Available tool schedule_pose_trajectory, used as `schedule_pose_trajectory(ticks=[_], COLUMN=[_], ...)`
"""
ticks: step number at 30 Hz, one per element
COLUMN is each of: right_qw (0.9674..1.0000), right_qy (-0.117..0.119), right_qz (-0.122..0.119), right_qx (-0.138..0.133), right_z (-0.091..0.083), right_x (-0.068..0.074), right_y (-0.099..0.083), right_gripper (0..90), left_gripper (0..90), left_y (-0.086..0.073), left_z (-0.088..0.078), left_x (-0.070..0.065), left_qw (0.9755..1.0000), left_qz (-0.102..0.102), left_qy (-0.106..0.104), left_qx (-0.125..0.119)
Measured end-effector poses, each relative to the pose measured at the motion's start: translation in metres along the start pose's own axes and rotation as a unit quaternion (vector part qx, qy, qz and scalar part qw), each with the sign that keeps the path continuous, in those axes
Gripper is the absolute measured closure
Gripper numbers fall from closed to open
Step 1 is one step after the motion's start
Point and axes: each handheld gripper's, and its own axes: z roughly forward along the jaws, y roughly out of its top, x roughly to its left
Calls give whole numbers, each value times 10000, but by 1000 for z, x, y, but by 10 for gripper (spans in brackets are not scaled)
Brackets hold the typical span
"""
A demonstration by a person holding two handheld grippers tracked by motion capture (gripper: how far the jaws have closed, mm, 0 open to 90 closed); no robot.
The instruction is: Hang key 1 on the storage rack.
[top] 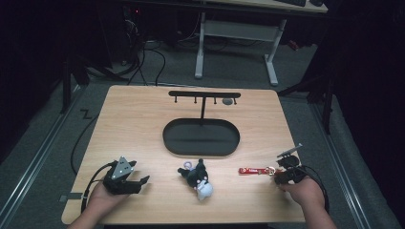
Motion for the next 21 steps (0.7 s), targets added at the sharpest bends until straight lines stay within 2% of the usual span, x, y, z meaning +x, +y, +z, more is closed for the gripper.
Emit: schedule_pose_trajectory(ticks=[4, 6, 8, 13, 21], right_qw=[10000, 9999, 9998, 9992, 9981], right_qy=[16, 35, 76, 383, 520], right_qz=[-59, -95, -179, -115, -255], right_qx=[33, 126, 110, -56, -211], right_z=[0, -2, -8, -34, -71], right_x=[0, 1, 4, 11, 22], right_y=[1, 2, 4, 8, 8], right_gripper=[658, 662, 662, 663, 664], left_gripper=[240, 240, 240, 239, 239], left_y=[0, 0, 0, 0, 1], left_z=[-1, -1, -1, -1, -2], left_x=[-1, -1, -1, -2, -2], left_qw=[9999, 9999, 9999, 9999, 9999], left_qz=[15, 15, 26, 35, 39], left_qy=[-85, -87, -94, -108, -118], left_qx=[-77, -97, -77, -64, -103])
